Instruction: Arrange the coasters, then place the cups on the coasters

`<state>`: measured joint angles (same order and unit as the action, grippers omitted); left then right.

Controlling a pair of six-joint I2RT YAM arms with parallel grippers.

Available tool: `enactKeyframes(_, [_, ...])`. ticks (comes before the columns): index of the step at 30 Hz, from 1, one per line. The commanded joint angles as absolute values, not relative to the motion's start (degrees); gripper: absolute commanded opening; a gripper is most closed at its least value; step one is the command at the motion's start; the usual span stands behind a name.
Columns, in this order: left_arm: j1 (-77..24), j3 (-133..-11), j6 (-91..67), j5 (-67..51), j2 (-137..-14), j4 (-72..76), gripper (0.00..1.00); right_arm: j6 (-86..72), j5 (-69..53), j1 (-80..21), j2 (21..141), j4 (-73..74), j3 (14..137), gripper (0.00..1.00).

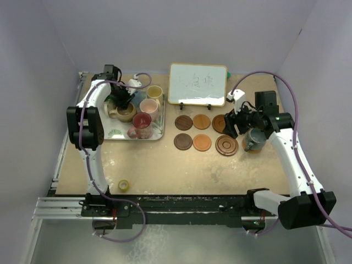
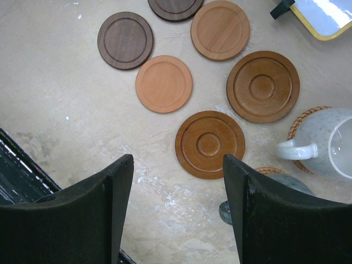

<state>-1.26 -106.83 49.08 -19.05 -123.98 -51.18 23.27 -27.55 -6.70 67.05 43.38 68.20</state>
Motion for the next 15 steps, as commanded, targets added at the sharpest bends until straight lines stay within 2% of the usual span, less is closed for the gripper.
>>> enactKeyframes(1, [-1.05, -108.21, 49.56, -19.85, -123.19, -50.29, 0.22, 22.88, -28.47, -6.68, 66.80, 42.53, 68.32, 0.68])
enactKeyframes(8, [-1.12, -106.44, 48.95, -19.48, -120.18, -50.37, 0.11, 22.95, -28.55, -6.68, 66.80, 42.53, 68.21, 0.69])
enactKeyframes(15, [-1.14, -103.20, 48.39, -14.62, -111.79, -49.60, 0.03, 22.90, -28.84, -6.68, 66.88, 42.37, 68.29, 0.69])
